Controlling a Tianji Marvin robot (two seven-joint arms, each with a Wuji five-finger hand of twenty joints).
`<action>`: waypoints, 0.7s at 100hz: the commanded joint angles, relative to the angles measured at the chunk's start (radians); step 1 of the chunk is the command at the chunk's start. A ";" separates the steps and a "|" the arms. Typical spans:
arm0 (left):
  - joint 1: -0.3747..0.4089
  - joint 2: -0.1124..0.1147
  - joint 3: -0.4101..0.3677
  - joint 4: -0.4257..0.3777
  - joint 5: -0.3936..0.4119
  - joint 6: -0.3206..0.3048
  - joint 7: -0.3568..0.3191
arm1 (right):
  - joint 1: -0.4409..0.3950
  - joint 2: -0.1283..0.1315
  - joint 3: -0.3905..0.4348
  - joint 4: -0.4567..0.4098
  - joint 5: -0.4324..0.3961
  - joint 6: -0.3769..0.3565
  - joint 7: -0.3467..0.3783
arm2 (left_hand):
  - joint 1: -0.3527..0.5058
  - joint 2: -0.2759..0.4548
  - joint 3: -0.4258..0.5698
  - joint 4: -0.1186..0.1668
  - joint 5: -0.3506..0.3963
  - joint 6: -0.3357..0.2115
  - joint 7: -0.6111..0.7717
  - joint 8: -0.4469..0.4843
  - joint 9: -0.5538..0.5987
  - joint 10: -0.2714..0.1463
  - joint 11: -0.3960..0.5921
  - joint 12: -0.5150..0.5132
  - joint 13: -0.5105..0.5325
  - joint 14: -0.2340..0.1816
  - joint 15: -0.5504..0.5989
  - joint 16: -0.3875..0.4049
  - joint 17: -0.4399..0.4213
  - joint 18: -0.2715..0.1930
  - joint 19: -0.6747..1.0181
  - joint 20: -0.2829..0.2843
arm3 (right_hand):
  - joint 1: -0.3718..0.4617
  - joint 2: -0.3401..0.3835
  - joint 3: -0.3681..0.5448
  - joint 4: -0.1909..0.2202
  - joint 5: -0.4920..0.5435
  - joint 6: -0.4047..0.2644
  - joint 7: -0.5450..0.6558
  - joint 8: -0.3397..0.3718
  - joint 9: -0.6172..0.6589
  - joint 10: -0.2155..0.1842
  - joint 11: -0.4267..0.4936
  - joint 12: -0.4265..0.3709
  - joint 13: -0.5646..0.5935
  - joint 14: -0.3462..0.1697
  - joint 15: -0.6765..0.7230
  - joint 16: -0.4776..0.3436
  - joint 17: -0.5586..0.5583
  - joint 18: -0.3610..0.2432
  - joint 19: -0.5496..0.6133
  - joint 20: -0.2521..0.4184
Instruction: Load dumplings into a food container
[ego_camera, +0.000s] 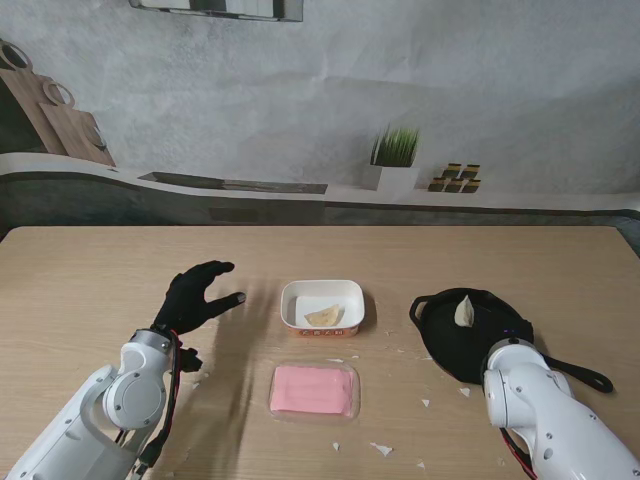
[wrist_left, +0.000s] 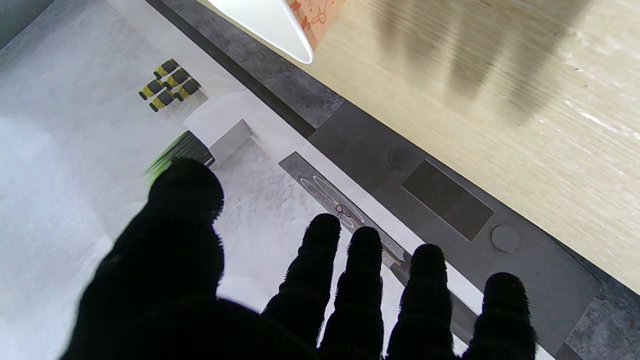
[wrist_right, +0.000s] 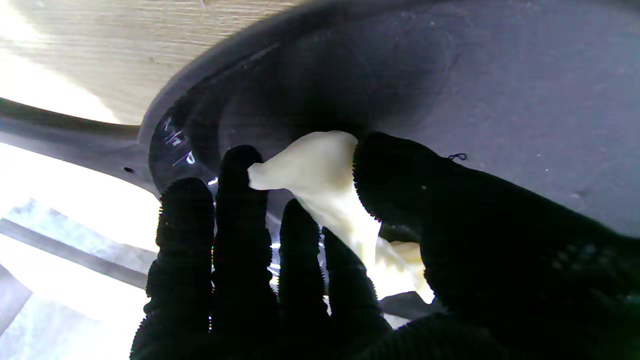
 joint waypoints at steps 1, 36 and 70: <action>0.001 0.000 -0.001 -0.002 0.003 0.003 -0.014 | -0.003 -0.006 -0.011 0.012 -0.001 -0.011 0.025 | 0.014 -0.013 0.015 0.036 0.010 -0.011 0.005 0.011 0.004 0.016 -0.003 0.002 0.011 0.004 0.005 0.018 -0.013 -0.010 -0.044 0.015 | 0.048 -0.015 0.066 0.053 -0.010 -0.070 0.004 0.016 -0.006 -0.017 0.041 0.014 0.040 -0.025 0.049 0.024 0.022 -0.018 0.051 -0.019; 0.002 0.000 -0.003 -0.002 0.008 0.004 -0.014 | 0.012 -0.004 -0.029 0.033 -0.013 -0.007 0.026 | 0.011 -0.021 0.027 0.035 0.017 -0.013 0.011 0.013 0.009 0.019 -0.002 0.002 0.013 0.004 0.006 0.018 -0.013 -0.010 -0.044 0.014 | 0.208 -0.039 0.099 -0.087 0.128 -0.146 0.151 0.208 0.151 -0.028 0.107 0.119 0.179 0.003 0.267 -0.086 0.137 0.002 0.156 -0.010; 0.001 0.000 -0.004 -0.002 0.007 0.005 -0.012 | 0.016 -0.010 -0.030 0.069 0.027 -0.039 -0.113 | 0.011 -0.030 0.043 0.033 0.037 0.000 0.015 0.014 0.023 0.029 0.001 0.002 0.022 0.011 0.017 0.020 -0.003 -0.010 -0.043 0.012 | 0.314 -0.097 0.124 -0.096 0.613 -0.291 0.209 0.159 0.451 -0.043 0.153 -0.031 0.407 0.066 0.227 -0.206 0.304 0.105 0.153 -0.038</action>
